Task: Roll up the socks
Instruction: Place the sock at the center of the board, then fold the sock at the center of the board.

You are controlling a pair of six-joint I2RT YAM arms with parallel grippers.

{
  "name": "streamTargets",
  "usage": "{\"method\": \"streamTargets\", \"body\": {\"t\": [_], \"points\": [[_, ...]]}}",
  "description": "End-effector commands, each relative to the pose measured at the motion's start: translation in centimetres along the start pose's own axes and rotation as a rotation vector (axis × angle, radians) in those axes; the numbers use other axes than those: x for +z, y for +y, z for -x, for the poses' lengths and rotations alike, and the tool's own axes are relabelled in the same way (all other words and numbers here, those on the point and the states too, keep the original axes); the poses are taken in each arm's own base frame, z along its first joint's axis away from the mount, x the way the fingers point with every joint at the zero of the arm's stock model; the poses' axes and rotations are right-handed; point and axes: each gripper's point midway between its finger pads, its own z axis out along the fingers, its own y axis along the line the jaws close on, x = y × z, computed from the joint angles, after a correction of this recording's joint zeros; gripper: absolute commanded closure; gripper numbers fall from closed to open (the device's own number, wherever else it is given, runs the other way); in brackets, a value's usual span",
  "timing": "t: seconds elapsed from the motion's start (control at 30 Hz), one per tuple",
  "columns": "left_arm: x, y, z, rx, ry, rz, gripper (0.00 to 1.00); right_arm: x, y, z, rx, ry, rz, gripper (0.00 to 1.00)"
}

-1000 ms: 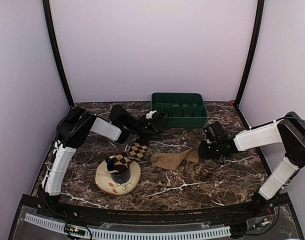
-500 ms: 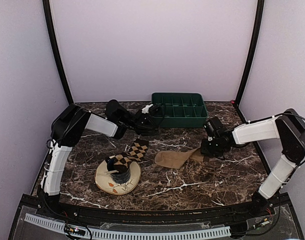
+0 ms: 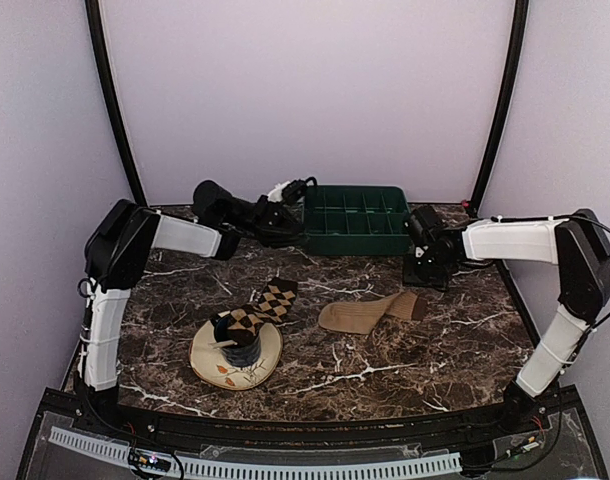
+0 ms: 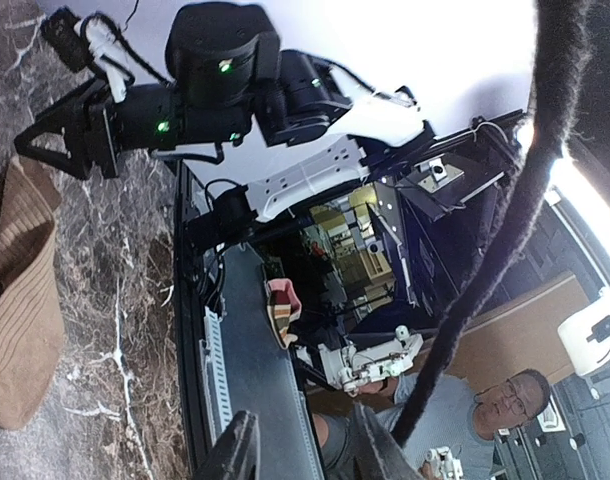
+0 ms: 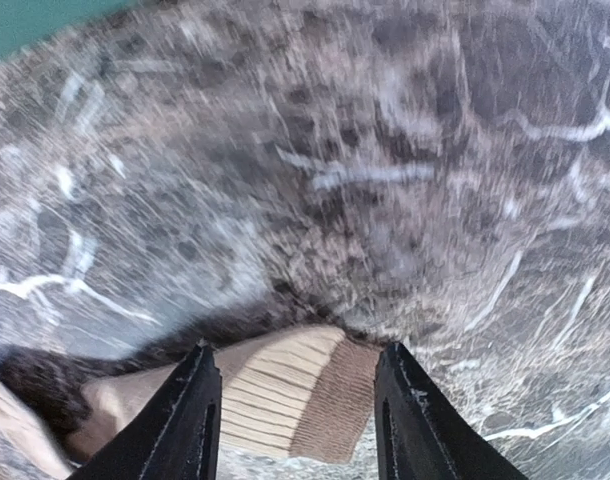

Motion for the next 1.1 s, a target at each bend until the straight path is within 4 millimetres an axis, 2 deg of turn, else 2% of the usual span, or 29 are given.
{"method": "streamTargets", "body": {"t": [0.0, 0.1, 0.17, 0.2, 0.23, 0.3, 0.47, 0.6, 0.73, 0.83, 0.93, 1.07], "points": [[-3.8, -8.2, 1.9, 0.252, -0.128, 0.031, 0.66, -1.2, -0.1, 1.3, -0.039, -0.020, -0.037, 0.51], [-7.3, -9.5, 3.9, 0.280, -0.316, 0.144, 0.62, -1.6, 0.5, 1.7, -0.058, -0.031, -0.041, 0.50], [-9.1, -9.5, 5.3, 0.312, -0.428, 0.344, 0.49, -1.8, 0.8, 1.6, -0.071, -0.031, -0.043, 0.50], [-9.6, -9.4, 5.3, 0.312, -0.448, 0.431, 0.44, -1.8, 0.8, 1.4, -0.081, -0.030, -0.049, 0.50], [-10.0, -9.4, 5.3, 0.309, -0.459, 0.479, 0.43, -2.5, 1.5, 2.3, -0.086, -0.054, -0.042, 0.50], [-11.3, -8.9, 5.3, 0.290, -0.490, 0.590, 0.44, -3.3, 2.2, 2.3, -0.116, -0.074, -0.054, 0.49], [-14.0, -5.2, 2.9, 0.239, -0.478, 0.882, 0.46, -5.8, 5.1, 1.1, -0.186, -0.099, -0.025, 0.48], [-16.3, -2.5, 0.8, 0.224, -0.474, 1.094, 0.47, -7.1, 9.6, -1.3, -0.246, -0.080, 0.092, 0.48], [-18.3, -1.8, -0.7, 0.217, -0.515, 1.224, 0.47, -7.4, 14.1, -3.5, -0.314, -0.047, 0.166, 0.52], [-18.7, -1.9, -1.3, 0.221, -0.530, 1.252, 0.48, -6.9, 17.0, -5.0, -0.351, -0.015, 0.208, 0.57], [-18.9, -2.2, -1.8, 0.221, -0.538, 1.267, 0.49, -6.2, 19.3, -6.3, -0.367, 0.022, 0.250, 0.62], [-18.8, -2.8, -2.3, 0.233, -0.548, 1.274, 0.50, -5.3, 21.1, -8.2, -0.376, 0.077, 0.294, 0.64]]}}
